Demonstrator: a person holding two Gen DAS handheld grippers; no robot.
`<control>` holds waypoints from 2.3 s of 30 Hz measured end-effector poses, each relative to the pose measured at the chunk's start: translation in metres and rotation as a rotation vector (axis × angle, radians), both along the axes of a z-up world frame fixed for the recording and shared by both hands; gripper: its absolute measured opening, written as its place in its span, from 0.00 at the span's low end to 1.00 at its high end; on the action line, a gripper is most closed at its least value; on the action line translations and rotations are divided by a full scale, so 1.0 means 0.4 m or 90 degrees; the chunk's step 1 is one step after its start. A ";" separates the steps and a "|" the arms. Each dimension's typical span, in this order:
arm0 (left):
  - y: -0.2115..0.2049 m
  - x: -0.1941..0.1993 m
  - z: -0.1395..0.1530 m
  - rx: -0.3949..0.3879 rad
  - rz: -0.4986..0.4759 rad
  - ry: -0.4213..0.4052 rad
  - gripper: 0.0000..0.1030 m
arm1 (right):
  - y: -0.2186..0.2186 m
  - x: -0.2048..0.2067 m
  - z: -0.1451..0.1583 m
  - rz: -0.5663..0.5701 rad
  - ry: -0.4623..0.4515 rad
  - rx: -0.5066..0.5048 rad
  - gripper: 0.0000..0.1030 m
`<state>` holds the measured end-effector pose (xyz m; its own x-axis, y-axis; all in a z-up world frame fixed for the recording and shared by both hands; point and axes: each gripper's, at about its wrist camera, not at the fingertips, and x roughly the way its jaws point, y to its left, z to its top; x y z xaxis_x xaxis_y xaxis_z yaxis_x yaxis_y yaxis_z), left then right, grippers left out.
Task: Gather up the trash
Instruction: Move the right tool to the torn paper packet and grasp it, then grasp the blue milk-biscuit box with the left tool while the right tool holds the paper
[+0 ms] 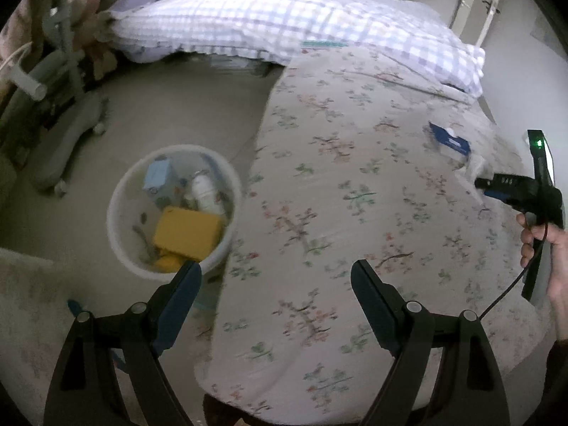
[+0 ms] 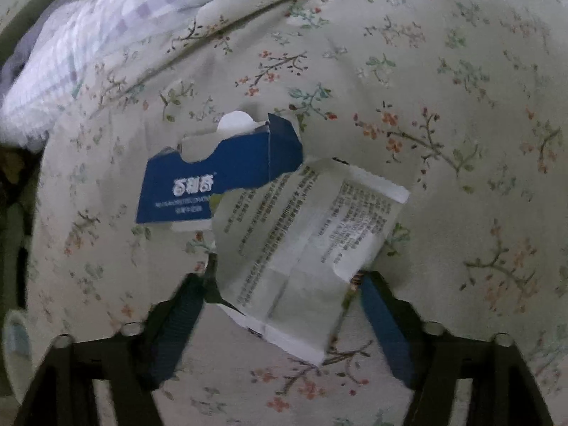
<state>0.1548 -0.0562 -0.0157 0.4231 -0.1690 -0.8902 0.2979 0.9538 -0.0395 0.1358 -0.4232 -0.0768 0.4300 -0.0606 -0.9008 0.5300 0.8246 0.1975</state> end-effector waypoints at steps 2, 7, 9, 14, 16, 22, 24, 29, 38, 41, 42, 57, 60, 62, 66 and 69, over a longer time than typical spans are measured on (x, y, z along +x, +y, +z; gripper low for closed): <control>-0.042 0.013 0.004 0.001 -0.017 0.006 0.86 | -0.013 -0.008 0.002 0.017 -0.001 -0.005 0.27; -0.153 0.057 0.000 0.005 -0.050 0.021 0.86 | -0.062 -0.049 0.005 0.050 -0.002 0.028 0.03; -0.191 0.075 -0.001 0.002 -0.052 0.030 0.86 | -0.074 -0.067 0.009 0.059 -0.004 0.029 0.02; -0.261 0.097 0.008 -0.012 -0.054 0.031 0.86 | -0.103 -0.094 0.021 0.064 -0.020 0.066 0.08; -0.270 0.098 0.007 -0.012 -0.052 0.032 0.86 | -0.108 -0.088 0.021 0.067 -0.024 0.093 0.39; -0.259 0.102 -0.010 0.001 -0.042 0.037 0.86 | -0.066 -0.016 0.021 0.080 -0.044 0.054 0.70; -0.253 0.109 -0.012 0.004 -0.038 0.037 0.86 | -0.045 0.015 -0.004 0.080 -0.030 0.047 0.70; -0.262 0.136 -0.024 0.008 -0.032 0.039 0.86 | 0.033 0.035 -0.015 0.089 -0.015 -0.125 0.55; -0.415 0.186 -0.068 0.007 -0.079 0.060 0.86 | -0.052 -0.049 0.008 0.125 -0.080 -0.024 0.04; -0.482 0.201 -0.074 0.014 -0.109 0.050 0.86 | -0.109 -0.086 0.024 0.108 -0.105 0.004 0.04; -0.516 0.211 -0.081 0.021 -0.123 0.045 0.86 | -0.120 -0.094 0.031 0.105 -0.109 0.003 0.04; -0.865 0.212 -0.100 0.161 -0.419 -0.097 0.85 | -0.299 -0.202 0.055 0.087 -0.095 0.012 0.04; -0.893 0.221 -0.111 0.165 -0.447 -0.088 0.85 | -0.302 -0.206 0.049 0.094 -0.095 0.023 0.04; -0.911 0.233 -0.134 0.174 -0.459 -0.061 0.85 | -0.307 -0.207 0.041 0.095 -0.094 0.032 0.04; -0.908 0.249 -0.156 0.175 -0.462 -0.049 0.85 | -0.318 -0.208 0.029 0.094 -0.091 0.048 0.04; -0.889 0.257 -0.147 0.163 -0.448 -0.044 0.64 | -0.323 -0.213 0.025 0.094 -0.087 0.051 0.05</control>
<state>0.2577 -0.4118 -0.0747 0.3484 -0.2113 -0.9132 0.8340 0.5145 0.1992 0.0507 -0.5523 -0.0667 0.5478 0.0811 -0.8327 0.3684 0.8702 0.3272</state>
